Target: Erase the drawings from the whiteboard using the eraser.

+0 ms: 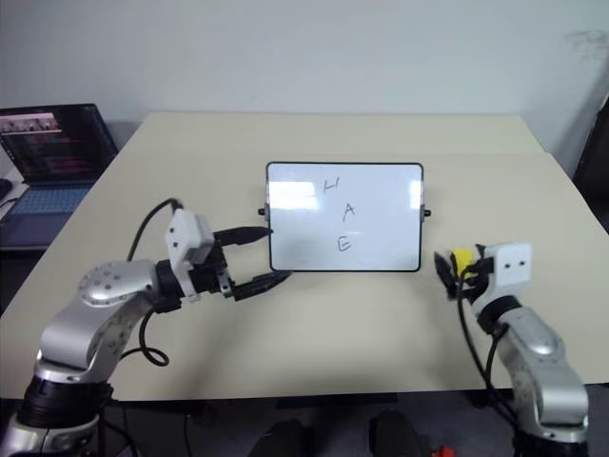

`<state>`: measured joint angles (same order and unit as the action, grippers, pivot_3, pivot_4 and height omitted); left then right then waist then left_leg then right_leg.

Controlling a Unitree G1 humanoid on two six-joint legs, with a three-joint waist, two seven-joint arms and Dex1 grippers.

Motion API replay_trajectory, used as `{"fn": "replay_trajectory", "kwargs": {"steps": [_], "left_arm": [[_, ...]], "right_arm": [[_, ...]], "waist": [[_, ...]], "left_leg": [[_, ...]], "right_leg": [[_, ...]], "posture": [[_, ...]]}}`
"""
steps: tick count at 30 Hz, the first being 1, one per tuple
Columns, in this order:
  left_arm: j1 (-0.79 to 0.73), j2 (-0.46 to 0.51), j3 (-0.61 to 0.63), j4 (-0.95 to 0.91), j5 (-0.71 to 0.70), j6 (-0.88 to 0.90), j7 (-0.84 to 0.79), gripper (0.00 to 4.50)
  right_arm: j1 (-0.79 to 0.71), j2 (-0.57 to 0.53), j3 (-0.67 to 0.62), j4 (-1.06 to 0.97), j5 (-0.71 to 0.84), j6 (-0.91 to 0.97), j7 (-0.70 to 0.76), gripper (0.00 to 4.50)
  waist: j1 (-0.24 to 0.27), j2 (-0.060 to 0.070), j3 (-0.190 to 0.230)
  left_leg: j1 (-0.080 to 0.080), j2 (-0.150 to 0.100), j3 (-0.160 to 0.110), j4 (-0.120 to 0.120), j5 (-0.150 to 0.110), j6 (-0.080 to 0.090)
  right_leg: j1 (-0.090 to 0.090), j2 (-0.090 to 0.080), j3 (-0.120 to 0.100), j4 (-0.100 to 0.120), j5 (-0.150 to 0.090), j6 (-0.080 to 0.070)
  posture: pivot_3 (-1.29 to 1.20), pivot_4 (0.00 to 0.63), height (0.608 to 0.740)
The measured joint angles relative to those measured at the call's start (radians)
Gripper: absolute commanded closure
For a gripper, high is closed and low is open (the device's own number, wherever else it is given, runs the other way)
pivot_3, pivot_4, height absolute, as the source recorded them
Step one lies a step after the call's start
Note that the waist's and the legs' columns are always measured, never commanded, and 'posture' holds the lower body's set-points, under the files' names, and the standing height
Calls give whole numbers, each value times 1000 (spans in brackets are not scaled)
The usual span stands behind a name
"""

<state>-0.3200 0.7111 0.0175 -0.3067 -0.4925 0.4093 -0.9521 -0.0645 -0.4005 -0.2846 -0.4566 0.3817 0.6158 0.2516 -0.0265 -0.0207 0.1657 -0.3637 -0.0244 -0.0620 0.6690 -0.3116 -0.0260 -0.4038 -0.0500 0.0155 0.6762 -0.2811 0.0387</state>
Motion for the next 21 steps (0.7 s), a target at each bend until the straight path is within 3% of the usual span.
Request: {"fn": "replay_trajectory", "kwargs": {"steps": [10, 21], "left_arm": [[-123, -26, -95, 48, 44, -2, -50, 0], [-127, -17, -109, 42, 48, 2, -89, 0]], "right_arm": [[-92, -83, -47, 73, 13, 205, -39, 46], [-229, -28, 11, 209, 9, 274, -65, 46]], "waist": [[-4, 0, 0], [-4, 0, 0]], "left_leg": [[0, 0, 2, -2, 0, 0], [-1, 1, 2, -2, 0, 0]], "right_leg": [[0, 0, 1, -2, 0, 0], [-1, 1, 2, -2, 0, 0]], "posture": [[0, 150, 740], [0, 150, 740]]}}
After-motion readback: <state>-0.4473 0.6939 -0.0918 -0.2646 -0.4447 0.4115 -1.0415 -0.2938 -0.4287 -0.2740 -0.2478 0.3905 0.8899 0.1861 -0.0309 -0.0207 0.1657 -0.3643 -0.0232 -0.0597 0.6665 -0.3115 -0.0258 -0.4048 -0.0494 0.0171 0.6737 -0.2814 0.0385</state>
